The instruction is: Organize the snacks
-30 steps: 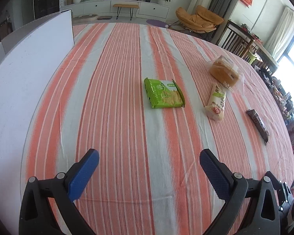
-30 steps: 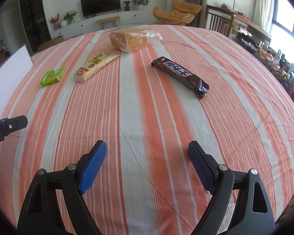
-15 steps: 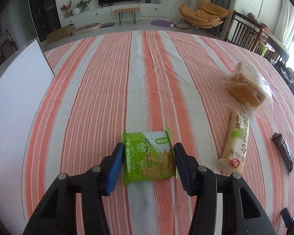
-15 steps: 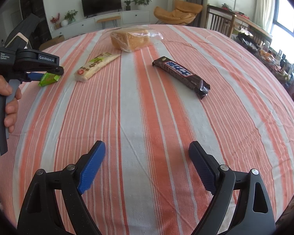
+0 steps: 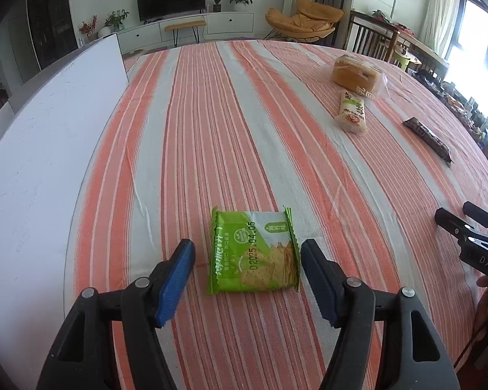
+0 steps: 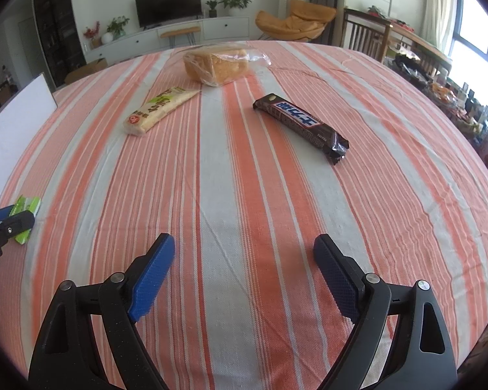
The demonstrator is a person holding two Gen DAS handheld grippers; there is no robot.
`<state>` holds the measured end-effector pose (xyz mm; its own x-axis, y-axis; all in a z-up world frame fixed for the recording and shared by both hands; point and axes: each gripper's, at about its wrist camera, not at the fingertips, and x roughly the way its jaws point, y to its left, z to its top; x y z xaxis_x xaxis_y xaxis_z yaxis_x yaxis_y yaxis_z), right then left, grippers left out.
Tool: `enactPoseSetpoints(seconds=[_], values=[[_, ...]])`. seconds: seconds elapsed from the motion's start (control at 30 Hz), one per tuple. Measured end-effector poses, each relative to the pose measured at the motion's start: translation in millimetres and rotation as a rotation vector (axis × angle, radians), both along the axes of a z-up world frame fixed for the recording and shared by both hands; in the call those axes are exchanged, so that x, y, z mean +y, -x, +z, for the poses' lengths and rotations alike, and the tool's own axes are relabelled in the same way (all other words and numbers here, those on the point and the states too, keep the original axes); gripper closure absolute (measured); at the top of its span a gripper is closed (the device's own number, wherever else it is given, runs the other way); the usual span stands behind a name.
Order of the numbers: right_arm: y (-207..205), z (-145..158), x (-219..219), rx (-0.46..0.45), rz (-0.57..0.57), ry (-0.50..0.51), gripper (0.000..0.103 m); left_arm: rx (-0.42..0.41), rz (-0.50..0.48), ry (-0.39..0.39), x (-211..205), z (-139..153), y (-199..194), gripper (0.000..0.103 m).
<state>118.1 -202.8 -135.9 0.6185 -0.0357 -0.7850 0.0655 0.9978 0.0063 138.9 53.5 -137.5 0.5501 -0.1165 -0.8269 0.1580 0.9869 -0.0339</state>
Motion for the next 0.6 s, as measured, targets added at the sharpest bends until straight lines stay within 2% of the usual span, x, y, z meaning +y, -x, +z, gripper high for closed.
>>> enactPoseSetpoints(seconds=[0.1, 0.3, 0.6], values=[[0.2, 0.5, -0.6, 0.0, 0.0, 0.0, 0.013, -0.037, -0.007, -0.039, -0.7, -4.3, -0.2, 0.013], [0.2, 0.1, 0.0, 0.0, 0.0, 0.0, 0.013, -0.035, 0.026, -0.023, 6.6, -9.5, -8.6, 0.0], [0.4, 0.1, -0.1, 0.0, 0.0, 0.0, 0.013, -0.033, 0.028, -0.022, 7.4, -9.3, -10.0, 0.0]])
